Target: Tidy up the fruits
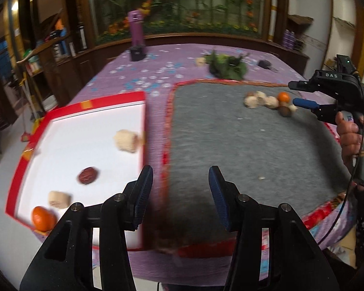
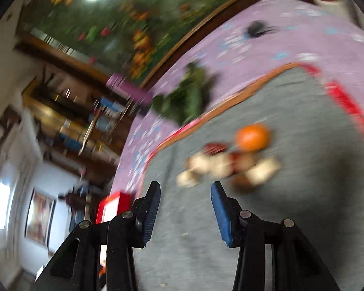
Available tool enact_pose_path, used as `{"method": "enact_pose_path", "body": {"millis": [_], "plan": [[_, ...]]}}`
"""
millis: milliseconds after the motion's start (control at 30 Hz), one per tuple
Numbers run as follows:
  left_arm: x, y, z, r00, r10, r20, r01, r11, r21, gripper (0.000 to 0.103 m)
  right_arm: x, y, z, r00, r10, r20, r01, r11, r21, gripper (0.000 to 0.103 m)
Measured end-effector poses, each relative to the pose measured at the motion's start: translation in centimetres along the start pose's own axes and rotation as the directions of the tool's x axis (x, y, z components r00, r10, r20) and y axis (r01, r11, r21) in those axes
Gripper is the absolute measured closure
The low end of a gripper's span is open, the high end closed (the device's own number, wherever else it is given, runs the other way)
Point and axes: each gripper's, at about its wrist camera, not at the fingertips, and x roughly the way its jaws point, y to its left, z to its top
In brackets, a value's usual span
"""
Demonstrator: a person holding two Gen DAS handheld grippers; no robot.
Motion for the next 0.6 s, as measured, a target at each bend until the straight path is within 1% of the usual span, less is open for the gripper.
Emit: {"method": "enact_pose_path", "body": {"millis": [33, 100, 200, 267, 333, 367, 400, 433, 467, 500, 533, 567, 600], "plan": [[0.2, -0.7, 0.4, 1.0, -0.014, -0.006, 0.015, 1.0, 0.009, 0.055, -0.5, -1.1, 0.7, 1.0, -0.007, 0.012, 0.007, 1.0, 0.025, 0.061], [0.5, -2.1, 1.1, 0.999, -0.033, -0.018, 0.033, 0.999, 0.025, 0.055, -1.3, -2.6, 1.6, 0.998, -0.053, 0.02, 0.051, 0.997, 0.062, 0.061], [0.9, -3.7, 2.0, 0.998, -0.048, -0.027, 0.05, 0.998, 0.049, 0.055, -1.7, -3.6, 2.4, 0.992, -0.127, 0.019, 0.126, 0.99, 0.064, 0.061], [1.0, -4.7, 2.2, 0.998, -0.055, -0.03, 0.057, 0.996, 0.064, 0.055, -1.4, -4.1, 2.8, 0.986, -0.166, 0.001, 0.165, 0.985, 0.05, 0.061], [1.2, -5.5, 2.5, 0.997, -0.064, -0.04, 0.067, 0.995, 0.078, 0.055, -0.4, -4.3, 3.2, 0.983, -0.181, -0.039, 0.182, 0.983, 0.028, 0.061], [1.2, -5.6, 2.5, 0.997, -0.064, -0.043, 0.067, 0.994, 0.082, 0.055, 0.3, -4.1, 3.2, 0.978, -0.199, -0.068, 0.2, 0.98, 0.011, 0.062], [1.3, -5.9, 2.6, 0.997, -0.06, -0.046, 0.064, 0.994, 0.089, 0.055, 1.0, -4.1, 3.3, 0.97, -0.222, -0.099, 0.222, 0.975, -0.005, 0.066], [1.5, -6.1, 2.7, 0.997, -0.057, -0.049, 0.061, 0.994, 0.094, 0.055, 1.6, -3.9, 3.2, 0.968, -0.23, -0.104, 0.229, 0.973, -0.024, 0.067], [1.7, -6.3, 2.9, 0.997, -0.055, -0.052, 0.06, 0.994, 0.096, 0.055, 1.7, -3.6, 3.0, 0.964, -0.243, -0.107, 0.239, 0.97, -0.05, 0.072], [1.9, -6.4, 3.1, 0.997, -0.052, -0.056, 0.058, 0.994, 0.097, 0.055, 2.1, -3.3, 2.9, 0.963, -0.231, -0.142, 0.223, 0.972, -0.074, 0.073], [2.1, -6.4, 3.2, 0.997, -0.049, -0.059, 0.055, 0.994, 0.096, 0.055, 2.7, -3.0, 2.5, 0.965, -0.167, -0.201, 0.157, 0.985, -0.064, 0.074], [2.3, -6.3, 3.4, 0.997, -0.045, -0.062, 0.051, 0.994, 0.092, 0.055, 3.2, -2.9, 2.1, 0.96, -0.083, -0.268, 0.073, 0.996, -0.049, 0.074], [2.5, -6.2, 3.6, 0.997, -0.04, -0.064, 0.046, 0.995, 0.089, 0.055, 3.7, -2.3, 1.6, 0.94, -0.008, -0.341, -0.013, 0.998, -0.061, 0.074]]}}
